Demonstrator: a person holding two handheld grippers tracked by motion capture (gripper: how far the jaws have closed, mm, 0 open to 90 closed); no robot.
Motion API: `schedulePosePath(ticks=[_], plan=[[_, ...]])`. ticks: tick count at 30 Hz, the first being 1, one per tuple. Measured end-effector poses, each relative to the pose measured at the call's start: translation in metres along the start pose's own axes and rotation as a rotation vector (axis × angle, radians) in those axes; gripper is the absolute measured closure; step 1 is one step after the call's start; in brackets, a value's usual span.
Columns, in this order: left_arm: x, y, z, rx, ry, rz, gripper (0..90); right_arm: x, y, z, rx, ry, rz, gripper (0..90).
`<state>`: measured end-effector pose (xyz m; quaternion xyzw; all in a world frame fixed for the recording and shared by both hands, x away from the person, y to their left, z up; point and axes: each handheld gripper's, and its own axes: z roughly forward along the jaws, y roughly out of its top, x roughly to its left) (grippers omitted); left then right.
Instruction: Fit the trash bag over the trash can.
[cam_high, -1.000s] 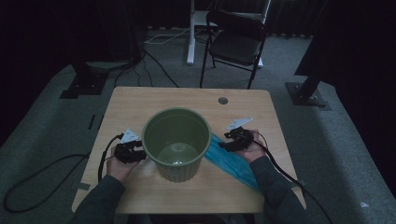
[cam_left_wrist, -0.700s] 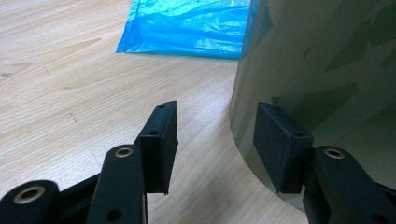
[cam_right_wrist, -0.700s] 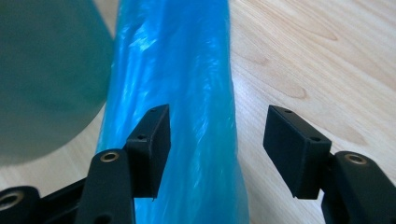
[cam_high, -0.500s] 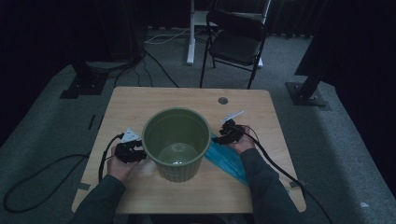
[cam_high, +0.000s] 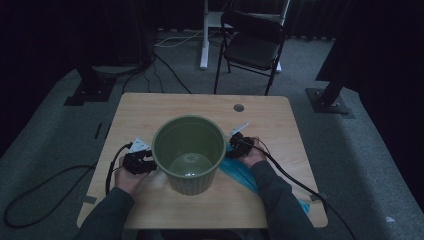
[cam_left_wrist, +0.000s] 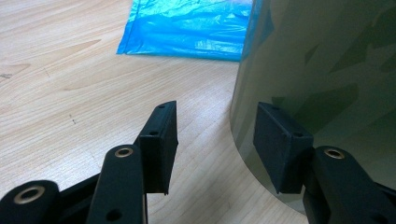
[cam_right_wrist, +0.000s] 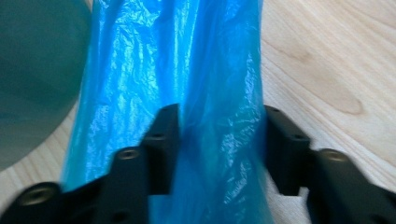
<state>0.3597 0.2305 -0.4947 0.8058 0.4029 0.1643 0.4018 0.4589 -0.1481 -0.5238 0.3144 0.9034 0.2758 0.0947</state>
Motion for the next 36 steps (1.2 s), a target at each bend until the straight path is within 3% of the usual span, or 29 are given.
schedulePosePath(ticks=[5, 7, 13, 25, 36], plan=[[0.000, 0.000, 0.000, 0.000, -0.003, -0.001, 49.9, 0.002, 0.000, -0.002, 0.008, 0.001, -0.023, 82.3], [0.000, 0.000, -0.001, -0.003, -0.004, -0.003, 49.9, 0.003, 0.000, -0.003, 0.017, -0.001, -0.027, 88.4], [0.001, 0.000, -0.002, -0.006, -0.005, -0.003, 49.9, 0.002, 0.001, -0.014, 0.003, 0.000, -0.051, 89.6], [0.002, 0.000, -0.004, -0.013, 0.000, -0.008, 49.8, -0.021, 0.005, -0.073, -0.115, -0.019, -0.031, 89.6], [0.002, 0.000, -0.006, -0.021, 0.000, -0.008, 49.9, -0.032, 0.005, -0.107, -0.158, -0.037, -0.054, 89.6]])
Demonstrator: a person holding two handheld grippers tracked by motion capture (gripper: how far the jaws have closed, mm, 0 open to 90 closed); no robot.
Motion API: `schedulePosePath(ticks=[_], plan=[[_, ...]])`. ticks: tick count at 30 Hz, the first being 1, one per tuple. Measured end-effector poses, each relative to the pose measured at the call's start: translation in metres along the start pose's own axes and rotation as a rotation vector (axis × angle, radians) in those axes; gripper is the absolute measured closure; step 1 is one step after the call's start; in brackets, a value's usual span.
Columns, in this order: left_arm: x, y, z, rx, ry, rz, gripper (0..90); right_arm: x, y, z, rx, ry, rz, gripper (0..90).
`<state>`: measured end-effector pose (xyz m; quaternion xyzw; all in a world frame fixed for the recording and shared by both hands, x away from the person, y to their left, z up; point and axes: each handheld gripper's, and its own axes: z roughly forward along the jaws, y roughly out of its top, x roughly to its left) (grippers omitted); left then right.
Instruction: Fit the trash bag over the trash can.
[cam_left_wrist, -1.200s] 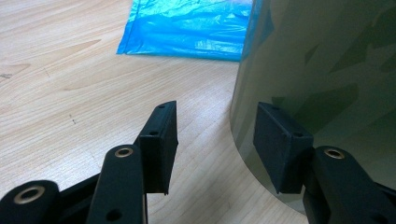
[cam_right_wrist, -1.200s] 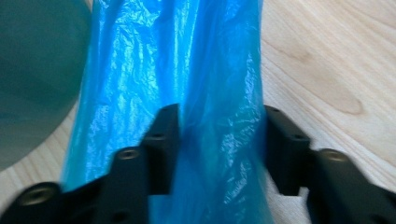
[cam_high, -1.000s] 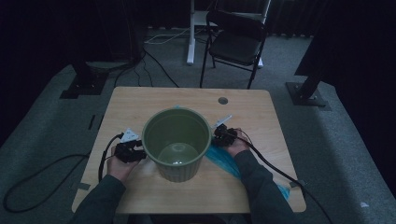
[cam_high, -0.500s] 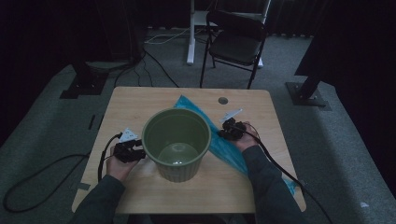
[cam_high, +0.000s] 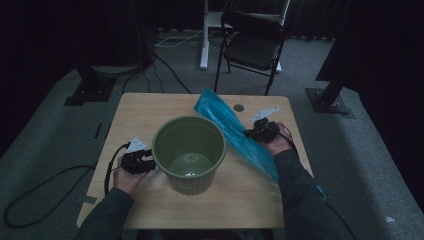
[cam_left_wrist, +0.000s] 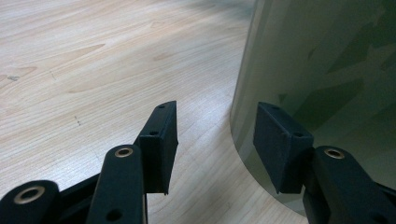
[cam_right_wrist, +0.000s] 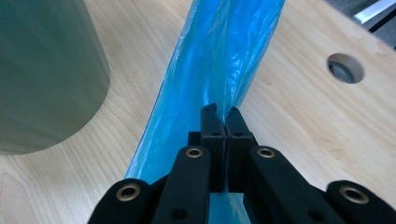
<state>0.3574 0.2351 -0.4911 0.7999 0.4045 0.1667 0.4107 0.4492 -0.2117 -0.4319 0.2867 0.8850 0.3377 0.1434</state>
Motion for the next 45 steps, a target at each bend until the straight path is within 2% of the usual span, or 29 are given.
schedulePosePath(ticks=[11, 21, 28, 33, 40, 45], plan=[[-0.002, 0.000, -0.003, -0.005, -0.002, -0.005, 49.9, -0.005, 0.012, -0.048, -0.053, -0.010, -0.043, 89.5], [-0.003, 0.000, -0.006, -0.009, -0.006, -0.002, 50.2, -0.004, 0.017, -0.070, -0.076, 0.003, -0.072, 89.5], [-0.006, -0.003, -0.021, -0.022, -0.028, 0.008, 50.2, -0.002, 0.022, -0.092, -0.099, 0.024, -0.111, 89.5], [-0.007, -0.004, -0.025, -0.028, -0.037, 0.008, 50.1, -0.002, 0.024, -0.102, -0.106, 0.034, -0.130, 89.5], [-0.017, -0.006, -0.030, -0.025, -0.054, 0.047, 50.3, 0.001, 0.028, -0.118, -0.120, 0.065, -0.157, 89.5], [-0.018, -0.007, -0.032, -0.023, -0.059, 0.050, 50.3, 0.003, 0.030, -0.125, -0.130, 0.078, -0.168, 89.5]])
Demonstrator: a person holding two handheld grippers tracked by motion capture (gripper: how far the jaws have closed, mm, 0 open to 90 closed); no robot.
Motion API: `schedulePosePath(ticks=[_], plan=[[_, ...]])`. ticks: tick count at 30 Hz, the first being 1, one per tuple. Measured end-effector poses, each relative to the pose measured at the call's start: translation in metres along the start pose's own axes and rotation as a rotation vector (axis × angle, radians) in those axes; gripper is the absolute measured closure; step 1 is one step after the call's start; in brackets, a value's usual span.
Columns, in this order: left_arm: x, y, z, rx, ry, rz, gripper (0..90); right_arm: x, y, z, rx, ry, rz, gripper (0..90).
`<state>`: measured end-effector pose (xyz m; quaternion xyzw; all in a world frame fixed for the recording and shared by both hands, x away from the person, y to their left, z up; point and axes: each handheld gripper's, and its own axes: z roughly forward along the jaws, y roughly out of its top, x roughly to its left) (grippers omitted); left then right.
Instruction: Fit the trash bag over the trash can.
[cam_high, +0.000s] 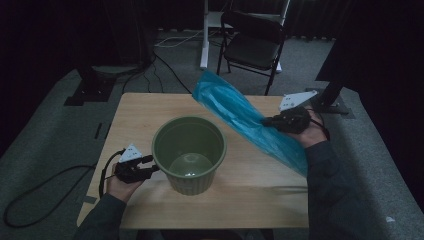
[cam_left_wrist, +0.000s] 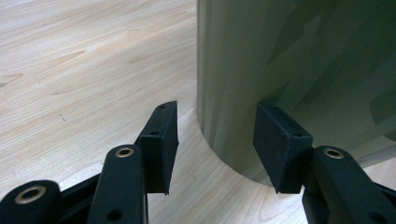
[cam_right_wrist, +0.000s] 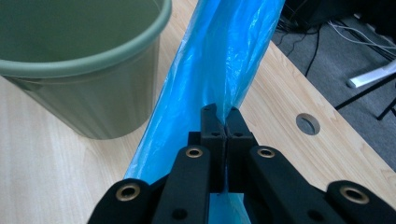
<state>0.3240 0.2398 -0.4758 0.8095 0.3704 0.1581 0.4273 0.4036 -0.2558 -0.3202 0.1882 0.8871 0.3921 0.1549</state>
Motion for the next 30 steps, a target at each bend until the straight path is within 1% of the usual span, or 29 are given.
schedulePosePath(ticks=[7, 11, 13, 15, 16, 17, 18, 19, 20, 24, 27, 28, 30], plan=[[-0.004, -0.001, -0.004, -0.007, -0.014, 0.003, 50.3, 0.003, 0.004, -0.010, -0.002, 0.020, -0.021, 89.5], [-0.008, -0.001, -0.006, -0.006, -0.019, 0.017, 50.3, 0.004, 0.005, -0.013, -0.008, 0.037, -0.031, 89.5], [-0.009, 0.000, -0.005, -0.008, -0.027, 0.021, 50.3, 0.004, 0.006, -0.015, -0.009, 0.046, -0.036, 89.5], [-0.010, 0.000, -0.003, -0.009, -0.034, 0.021, 50.3, 0.005, 0.007, -0.017, -0.010, 0.054, -0.040, 89.5], [-0.010, 0.001, -0.001, -0.010, -0.042, 0.016, 50.3, 0.006, 0.009, -0.018, -0.012, 0.066, -0.043, 89.5], [-0.010, 0.001, -0.001, -0.010, -0.042, 0.016, 50.4, 0.006, 0.009, -0.018, -0.012, 0.066, -0.043, 89.5], [-0.011, 0.002, 0.000, -0.009, -0.047, 0.016, 50.3, 0.007, 0.010, -0.020, -0.016, 0.080, -0.050, 89.5], [-0.012, 0.002, 0.001, -0.009, -0.048, 0.021, 50.3, 0.007, 0.010, -0.020, -0.016, 0.080, -0.050, 89.5], [-0.013, 0.003, 0.002, -0.008, -0.052, 0.026, 50.3, 0.007, 0.011, -0.021, -0.024, 0.091, -0.053, 89.5], [-0.015, 0.006, 0.004, -0.010, -0.057, 0.034, 50.3, 0.008, 0.011, -0.022, -0.027, 0.103, -0.056, 89.5], [-0.014, 0.009, 0.005, -0.021, -0.055, 0.030, 50.0, 0.009, 0.011, -0.021, -0.029, 0.124, -0.067, 89.5], [-0.013, 0.010, 0.003, -0.032, -0.052, 0.023, 49.7, 0.011, 0.011, -0.021, -0.024, 0.134, -0.069, 89.5], [-0.013, 0.010, 0.003, -0.032, -0.052, 0.023, 49.7, 0.011, 0.011, -0.021, -0.023, 0.139, -0.073, 89.5]])
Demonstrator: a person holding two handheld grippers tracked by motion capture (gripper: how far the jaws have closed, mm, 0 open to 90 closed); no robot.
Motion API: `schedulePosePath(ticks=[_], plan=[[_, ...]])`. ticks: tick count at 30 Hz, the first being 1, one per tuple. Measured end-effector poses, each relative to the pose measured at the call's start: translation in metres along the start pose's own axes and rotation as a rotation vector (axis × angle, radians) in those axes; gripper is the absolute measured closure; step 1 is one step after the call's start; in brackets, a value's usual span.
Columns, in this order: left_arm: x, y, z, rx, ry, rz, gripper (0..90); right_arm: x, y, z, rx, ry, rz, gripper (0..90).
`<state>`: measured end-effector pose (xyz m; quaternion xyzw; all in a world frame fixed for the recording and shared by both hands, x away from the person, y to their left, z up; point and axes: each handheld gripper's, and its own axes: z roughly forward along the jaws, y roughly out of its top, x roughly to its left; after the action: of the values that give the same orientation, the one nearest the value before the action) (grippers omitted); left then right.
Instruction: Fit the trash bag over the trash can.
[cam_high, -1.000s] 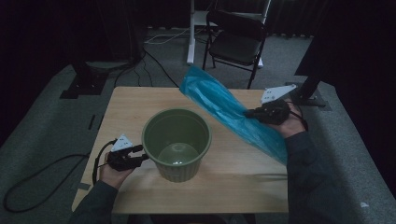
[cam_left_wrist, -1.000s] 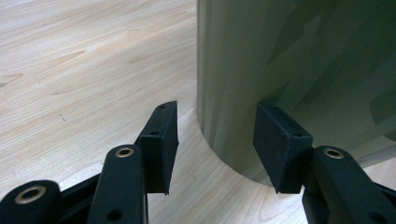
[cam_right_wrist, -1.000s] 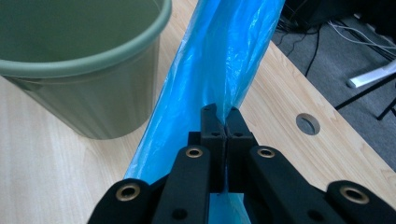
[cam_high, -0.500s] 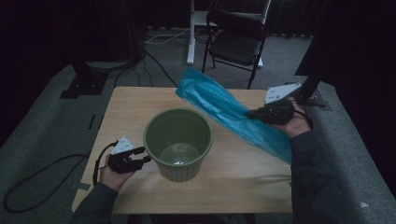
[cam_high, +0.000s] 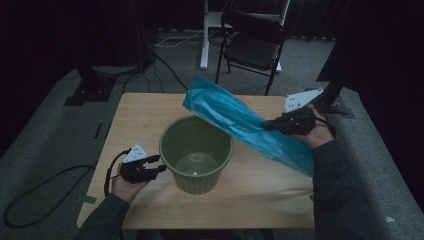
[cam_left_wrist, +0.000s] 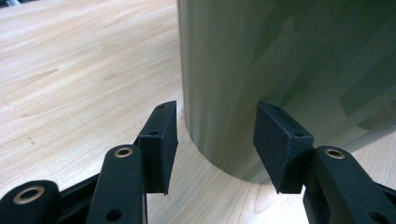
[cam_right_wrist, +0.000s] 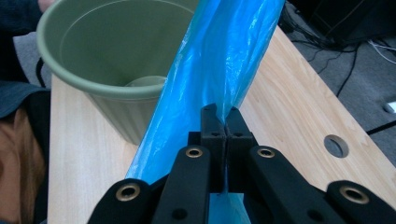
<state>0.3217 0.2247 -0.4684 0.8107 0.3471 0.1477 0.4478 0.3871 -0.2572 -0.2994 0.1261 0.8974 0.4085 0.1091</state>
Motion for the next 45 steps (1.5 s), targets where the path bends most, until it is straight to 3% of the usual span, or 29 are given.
schedulePosePath(ticks=[3, 13, 19, 22, 24, 26, 31, 35, 42, 45], plan=[[0.006, 0.005, -0.013, -0.033, 0.028, -0.009, 49.7, 0.004, 0.001, 0.000, 0.005, 0.025, -0.016, 89.5], [0.015, 0.016, -0.033, -0.091, 0.043, -0.024, 50.3, 0.010, 0.002, -0.001, 0.019, 0.073, -0.041, 89.5], [0.021, 0.031, -0.047, -0.121, 0.035, -0.010, 55.5, 0.011, 0.001, 0.001, 0.031, 0.093, -0.047, 89.5], [0.025, 0.042, -0.057, -0.154, -0.006, -0.013, 59.8, 0.012, 0.002, 0.002, 0.029, 0.103, -0.056, 89.5], [0.025, 0.042, -0.057, -0.154, -0.006, -0.013, 60.7, 0.013, 0.003, 0.002, 0.029, 0.106, -0.056, 89.5], [0.025, 0.059, -0.062, -0.162, -0.026, 0.003, 60.0, 0.014, 0.004, 0.004, 0.036, 0.115, -0.068, 89.5], [0.023, 0.079, -0.058, -0.144, -0.040, 0.040, 56.5, 0.015, 0.006, 0.005, 0.035, 0.127, -0.077, 89.5], [0.019, 0.104, -0.048, -0.140, -0.040, 0.076, 56.1, 0.015, 0.008, 0.007, 0.036, 0.141, -0.087, 89.5], [0.015, 0.129, -0.033, -0.139, -0.057, 0.107, 55.2, 0.016, 0.013, 0.009, 0.038, 0.159, -0.100, 89.5], [0.014, 0.135, -0.027, -0.133, -0.056, 0.102, 54.9, 0.016, 0.014, 0.010, 0.038, 0.164, -0.105, 89.5]])
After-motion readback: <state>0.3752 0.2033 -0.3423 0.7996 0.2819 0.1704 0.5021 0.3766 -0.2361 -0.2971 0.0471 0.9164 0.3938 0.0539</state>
